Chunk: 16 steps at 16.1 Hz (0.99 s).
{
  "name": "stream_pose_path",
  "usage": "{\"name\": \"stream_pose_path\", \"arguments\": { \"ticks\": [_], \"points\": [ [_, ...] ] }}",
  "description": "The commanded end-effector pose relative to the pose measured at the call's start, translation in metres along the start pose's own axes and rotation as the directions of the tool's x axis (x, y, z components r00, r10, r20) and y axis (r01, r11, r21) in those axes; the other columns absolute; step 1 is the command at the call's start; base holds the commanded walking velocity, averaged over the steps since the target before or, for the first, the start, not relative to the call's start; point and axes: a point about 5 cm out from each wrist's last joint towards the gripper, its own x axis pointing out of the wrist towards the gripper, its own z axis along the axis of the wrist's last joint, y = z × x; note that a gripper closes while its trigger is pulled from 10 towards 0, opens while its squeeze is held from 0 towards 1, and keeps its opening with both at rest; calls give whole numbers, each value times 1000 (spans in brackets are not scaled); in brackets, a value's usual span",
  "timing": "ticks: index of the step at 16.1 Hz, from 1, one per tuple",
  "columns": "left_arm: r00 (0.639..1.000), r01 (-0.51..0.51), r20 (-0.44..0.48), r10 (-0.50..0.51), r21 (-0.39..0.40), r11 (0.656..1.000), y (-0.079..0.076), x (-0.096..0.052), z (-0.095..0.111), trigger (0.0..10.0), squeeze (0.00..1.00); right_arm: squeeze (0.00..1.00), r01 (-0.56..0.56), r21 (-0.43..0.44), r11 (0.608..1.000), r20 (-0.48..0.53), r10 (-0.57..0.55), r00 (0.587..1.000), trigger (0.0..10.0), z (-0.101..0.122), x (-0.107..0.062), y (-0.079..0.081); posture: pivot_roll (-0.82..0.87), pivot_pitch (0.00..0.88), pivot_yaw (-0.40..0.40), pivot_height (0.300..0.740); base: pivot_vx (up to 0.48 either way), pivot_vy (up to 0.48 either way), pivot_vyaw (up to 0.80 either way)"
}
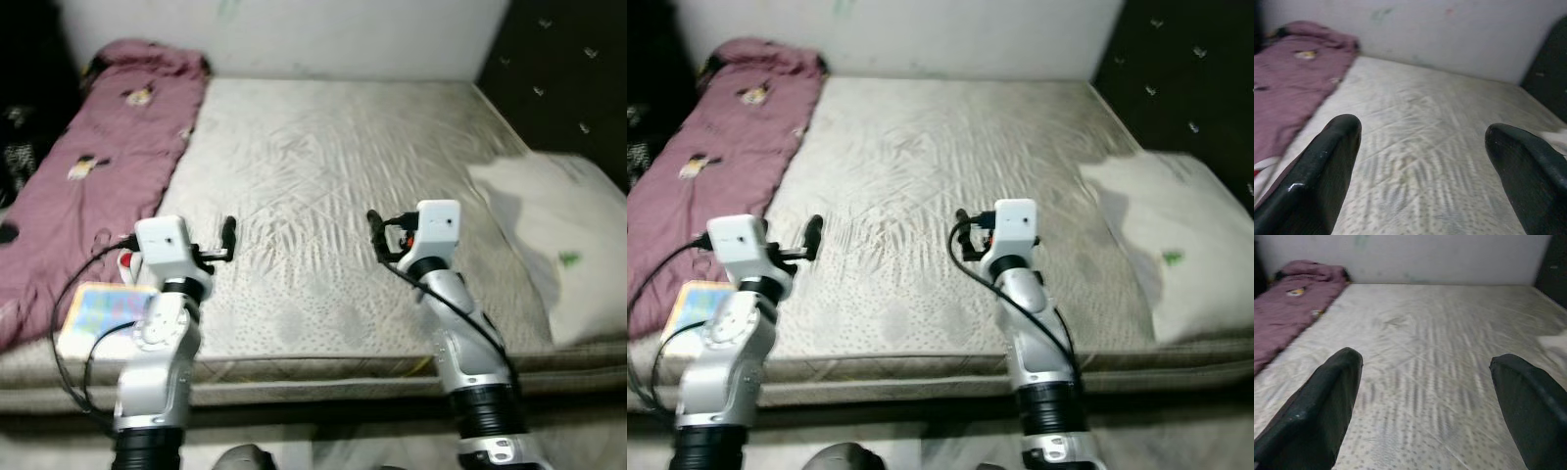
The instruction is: Clean up the room
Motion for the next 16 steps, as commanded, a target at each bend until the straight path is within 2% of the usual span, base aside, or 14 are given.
{"name": "stream_pose_path", "arguments": {
  "ticks": [1, 14, 16],
  "points": [
    [1000, -1, 11, 1, 8, 1000, 1, 1, 5, 10000, 0, 0, 3, 3, 1000, 0, -3, 1000, 10000, 1, 0, -1, 8, 0, -10, 740, 0, 480, -800],
    [1000, -3, 8, 3, 8, 1000, 0, 1, 4, 10000, 0, 0, -29, -13, 1000, -19, 28, 999, 10000, -3, -2, 4, 7, 0, -11, 740, 0, 480, 0],
    [999, 10, 40, -11, 9, 1000, 0, -1, 7, 10000, 0, 0, -37, -20, 999, -24, 37, 999, 10000, -4, -2, 5, 7, 0, -11, 740, 0, 0, 0]
  ]
}}
